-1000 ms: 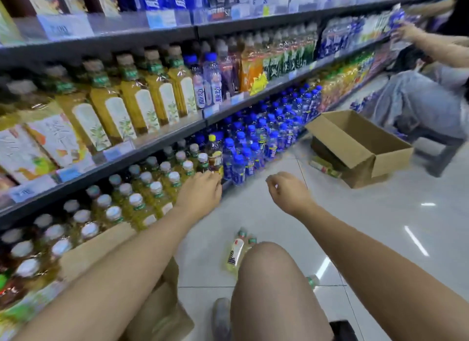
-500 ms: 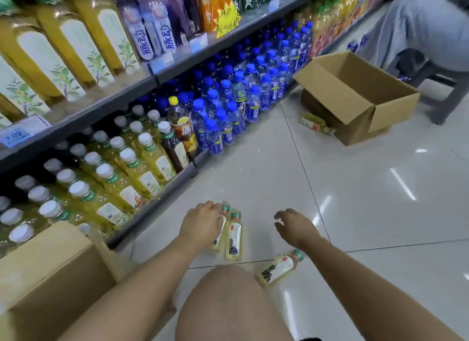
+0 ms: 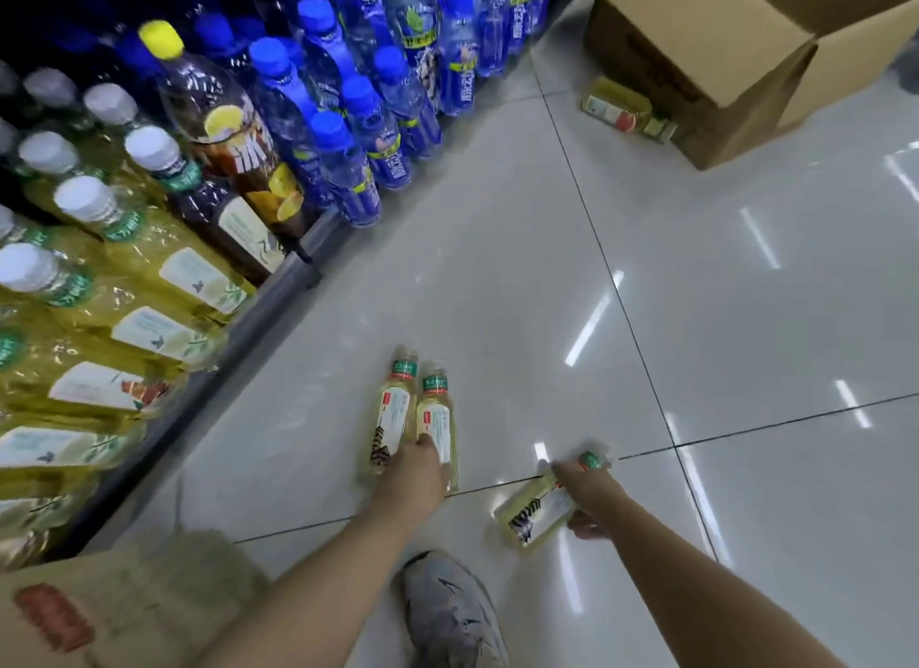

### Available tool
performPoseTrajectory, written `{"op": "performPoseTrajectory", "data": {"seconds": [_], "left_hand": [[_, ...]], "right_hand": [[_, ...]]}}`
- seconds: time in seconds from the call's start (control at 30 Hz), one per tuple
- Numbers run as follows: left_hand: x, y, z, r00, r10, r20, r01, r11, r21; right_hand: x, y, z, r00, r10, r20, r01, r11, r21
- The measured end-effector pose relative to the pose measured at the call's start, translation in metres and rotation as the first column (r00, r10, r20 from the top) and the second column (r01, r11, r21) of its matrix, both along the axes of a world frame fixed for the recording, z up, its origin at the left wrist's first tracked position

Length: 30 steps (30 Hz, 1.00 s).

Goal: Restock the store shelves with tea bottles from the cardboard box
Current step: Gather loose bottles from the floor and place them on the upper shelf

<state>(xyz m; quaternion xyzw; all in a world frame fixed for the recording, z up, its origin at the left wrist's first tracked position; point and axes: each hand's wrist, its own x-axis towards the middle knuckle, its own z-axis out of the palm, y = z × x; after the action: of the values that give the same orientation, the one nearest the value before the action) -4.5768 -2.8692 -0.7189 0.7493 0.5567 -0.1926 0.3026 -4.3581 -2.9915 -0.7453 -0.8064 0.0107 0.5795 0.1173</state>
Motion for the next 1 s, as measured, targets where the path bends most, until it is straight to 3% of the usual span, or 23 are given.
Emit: {"op": "performPoseTrajectory", "data": {"seconds": [0.07,0.2,0.4,0.7,0.87,1.0], "left_hand": [[0.006,-0.003,-0.013,0.997,0.066,-0.038,-0.067,0.997,-0.026],[0.02,-0.001,-0.03,0.975,0.222,-0.024,-0.224,0.971,-0.087],[0.041,0.01,-0.047,0.928,0.372,0.036,-0.367,0.925,-0.099],[0.028,-0.002,-0.009,0.838,0.542,0.065,-0.489,0.799,-0.349],[0.0,-0.004,0.031,0.845,0.518,0.134,-0.463,0.833,-0.302],[-0.025,-0.003,0.07,0.799,0.57,0.193,-0.521,0.815,-0.252]], "right_hand": [[-0.005,0.005,-0.016,0.997,-0.073,-0.021,0.074,0.996,0.057],[-0.009,0.021,-0.036,0.996,0.067,0.062,-0.076,0.983,0.168],[-0.011,0.041,-0.041,0.967,0.256,0.009,-0.249,0.929,0.275],[-0.029,0.038,-0.013,0.995,0.088,0.054,-0.099,0.96,0.263],[-0.062,0.027,-0.004,0.996,0.0,0.091,-0.028,0.949,0.314],[-0.082,0.024,0.01,0.99,-0.109,0.085,0.073,0.935,0.346]]}}
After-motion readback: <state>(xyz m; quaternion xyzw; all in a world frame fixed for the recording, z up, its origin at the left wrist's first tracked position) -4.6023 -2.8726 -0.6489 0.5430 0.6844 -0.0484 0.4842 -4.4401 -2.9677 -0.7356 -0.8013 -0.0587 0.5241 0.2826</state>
